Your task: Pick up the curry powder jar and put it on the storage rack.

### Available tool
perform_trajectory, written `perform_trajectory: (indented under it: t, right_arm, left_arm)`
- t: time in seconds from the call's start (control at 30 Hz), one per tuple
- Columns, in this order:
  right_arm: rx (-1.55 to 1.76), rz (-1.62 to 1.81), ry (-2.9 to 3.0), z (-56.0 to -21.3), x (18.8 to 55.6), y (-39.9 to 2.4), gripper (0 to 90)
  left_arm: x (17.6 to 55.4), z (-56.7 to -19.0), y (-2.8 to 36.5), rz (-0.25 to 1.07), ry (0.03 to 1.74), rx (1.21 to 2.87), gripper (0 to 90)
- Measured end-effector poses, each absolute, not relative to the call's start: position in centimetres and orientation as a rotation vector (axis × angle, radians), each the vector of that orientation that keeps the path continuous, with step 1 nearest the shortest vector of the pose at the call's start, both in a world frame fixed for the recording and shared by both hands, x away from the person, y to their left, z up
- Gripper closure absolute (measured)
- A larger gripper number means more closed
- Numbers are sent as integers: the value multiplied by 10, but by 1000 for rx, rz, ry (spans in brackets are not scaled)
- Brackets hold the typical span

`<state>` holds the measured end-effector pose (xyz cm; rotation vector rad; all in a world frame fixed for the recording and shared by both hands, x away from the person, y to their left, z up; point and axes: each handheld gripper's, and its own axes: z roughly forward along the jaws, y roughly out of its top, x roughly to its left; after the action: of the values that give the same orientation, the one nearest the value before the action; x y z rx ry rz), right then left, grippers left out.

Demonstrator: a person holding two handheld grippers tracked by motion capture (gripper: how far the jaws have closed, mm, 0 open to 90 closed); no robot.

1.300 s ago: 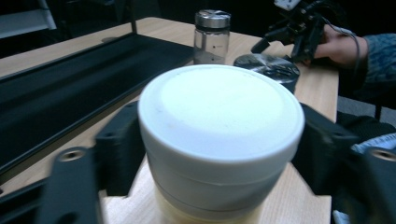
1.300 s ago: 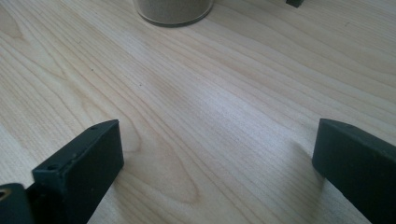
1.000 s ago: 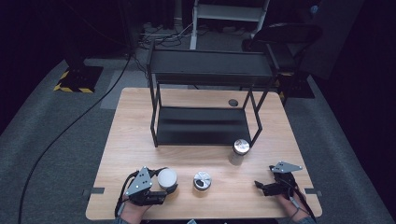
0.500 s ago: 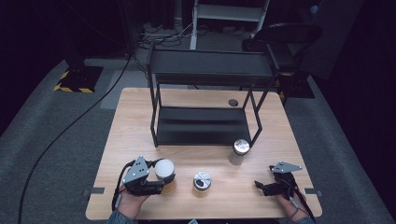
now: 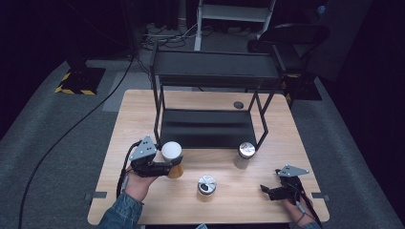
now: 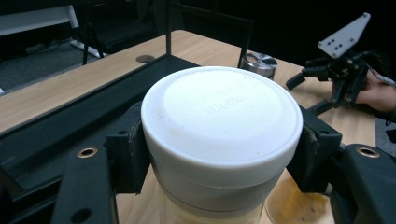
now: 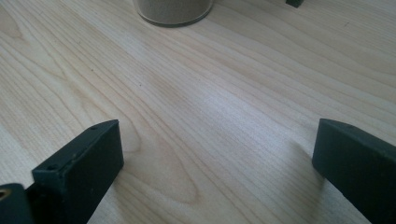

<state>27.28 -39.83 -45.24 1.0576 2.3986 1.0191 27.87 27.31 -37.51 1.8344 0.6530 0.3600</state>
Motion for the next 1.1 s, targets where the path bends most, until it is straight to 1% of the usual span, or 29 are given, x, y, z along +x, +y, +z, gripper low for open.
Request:
perform_trajectory:
  t: [0.63,1.1]
  right_arm:
    - [1068,1017,2391,-453,272,-397,19]
    - [1074,1014,2385,-453,271,-396,20]
  left_arm:
    - [340,-343,248,381,676,1859,338]
    - [376,-333,229,403,777,1885,338]
